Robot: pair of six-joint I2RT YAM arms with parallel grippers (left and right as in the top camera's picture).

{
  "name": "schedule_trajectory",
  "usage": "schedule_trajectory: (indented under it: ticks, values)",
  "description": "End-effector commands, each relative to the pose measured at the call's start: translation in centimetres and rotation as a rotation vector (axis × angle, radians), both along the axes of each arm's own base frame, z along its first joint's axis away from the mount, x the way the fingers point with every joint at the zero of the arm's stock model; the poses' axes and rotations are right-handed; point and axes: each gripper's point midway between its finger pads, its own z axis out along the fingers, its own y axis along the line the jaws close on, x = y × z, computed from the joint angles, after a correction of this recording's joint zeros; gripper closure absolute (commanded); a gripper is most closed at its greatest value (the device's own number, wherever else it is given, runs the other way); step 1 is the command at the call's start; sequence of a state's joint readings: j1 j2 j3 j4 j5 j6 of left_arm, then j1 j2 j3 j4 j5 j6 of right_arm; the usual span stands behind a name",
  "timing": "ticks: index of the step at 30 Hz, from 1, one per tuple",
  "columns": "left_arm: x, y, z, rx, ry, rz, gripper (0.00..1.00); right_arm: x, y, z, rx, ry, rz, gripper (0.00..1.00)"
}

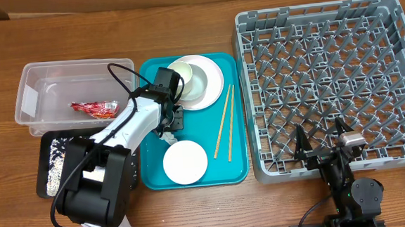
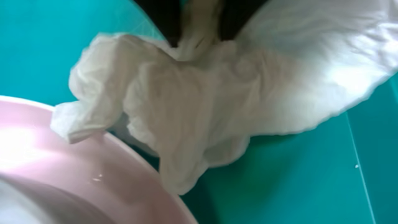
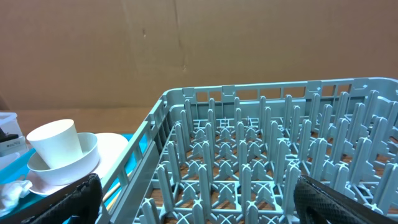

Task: Sort waste into correct bins and load items into the dishwasher
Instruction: 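Move the left gripper to the crumpled white tissue and grasp it, then carry the tissue left and release it into the clear bin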

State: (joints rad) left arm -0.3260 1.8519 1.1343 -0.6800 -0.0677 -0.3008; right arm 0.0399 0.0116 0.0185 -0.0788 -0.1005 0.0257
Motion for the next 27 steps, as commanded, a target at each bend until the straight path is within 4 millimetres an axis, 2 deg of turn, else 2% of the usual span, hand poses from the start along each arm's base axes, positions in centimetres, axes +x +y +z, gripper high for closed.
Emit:
schedule_trajectory:
  ticks: [1,2,5,10,13,18,27]
  values:
    - [0.4,-0.6,0.2,-0.017,-0.001,-0.028,0.91,0.0,0.0,-0.2,0.001,-0.003,-0.001,0.0]
    - [0.5,-0.7,0.4,-0.021,0.001,-0.038,0.95,0.0,0.0,-0.2,0.001,-0.003,-0.001,0.0]
    - [1.2,-1.0,2.2,-0.023,-0.002,-0.042,0.96,0.0,0.0,-0.2,0.001,-0.003,-0.001,0.0]
    - [3.0,-1.5,7.6,-0.032,-0.046,-0.042,0.96,0.0,0.0,-0.2,0.001,-0.003,-0.001,0.0]
    - [4.2,-1.0,10.8,-0.002,-0.094,-0.027,0.96,0.0,0.0,-0.2,0.001,-0.003,-0.001,0.0]
    - [6.2,2.7,14.4,0.107,-0.18,0.103,0.96,0.0,0.0,-0.2,0.001,-0.003,-0.001,0.0]
    - [7.0,11.4,14.8,0.128,-0.192,0.402,0.96,0.0,0.0,-0.2,0.001,-0.003,-0.001,0.0]
